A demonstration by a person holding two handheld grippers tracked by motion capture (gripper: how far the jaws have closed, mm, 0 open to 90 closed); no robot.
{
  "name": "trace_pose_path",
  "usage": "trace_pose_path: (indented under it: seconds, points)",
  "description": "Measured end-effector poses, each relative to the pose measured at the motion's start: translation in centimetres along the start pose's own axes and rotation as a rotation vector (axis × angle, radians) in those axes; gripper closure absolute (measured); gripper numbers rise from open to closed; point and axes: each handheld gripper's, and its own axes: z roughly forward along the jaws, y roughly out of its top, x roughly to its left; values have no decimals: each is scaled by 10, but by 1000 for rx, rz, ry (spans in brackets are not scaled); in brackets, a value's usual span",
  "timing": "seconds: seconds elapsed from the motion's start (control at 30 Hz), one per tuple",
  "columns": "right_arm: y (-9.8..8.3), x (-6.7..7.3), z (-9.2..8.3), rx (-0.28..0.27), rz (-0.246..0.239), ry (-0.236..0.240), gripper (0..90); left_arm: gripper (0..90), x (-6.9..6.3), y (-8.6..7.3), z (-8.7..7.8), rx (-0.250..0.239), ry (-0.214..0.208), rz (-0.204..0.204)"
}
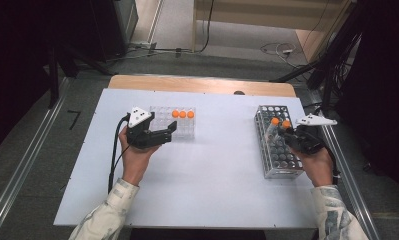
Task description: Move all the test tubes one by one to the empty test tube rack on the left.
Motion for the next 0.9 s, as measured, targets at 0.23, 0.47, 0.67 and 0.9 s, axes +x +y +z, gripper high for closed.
trace_pose_path:
  seconds: [0.23, 0.47, 0.67, 0.9]
  points:
    - [8, 2, -16, -41, -1, -11, 718, 144, 1, 0, -1, -3, -2, 4]
    - [9, 7, -34, -88, 12, -10, 719, 144, 0, 0, -2, 2, -6, 8]
    - [9, 19, -46, -127, 3, 18, 720, 145, -3, 1, -5, -16, -18, 4]
    - [14, 46, -47, -150, -36, 92, 721, 147, -2, 2, -8, -18, -22, 7]
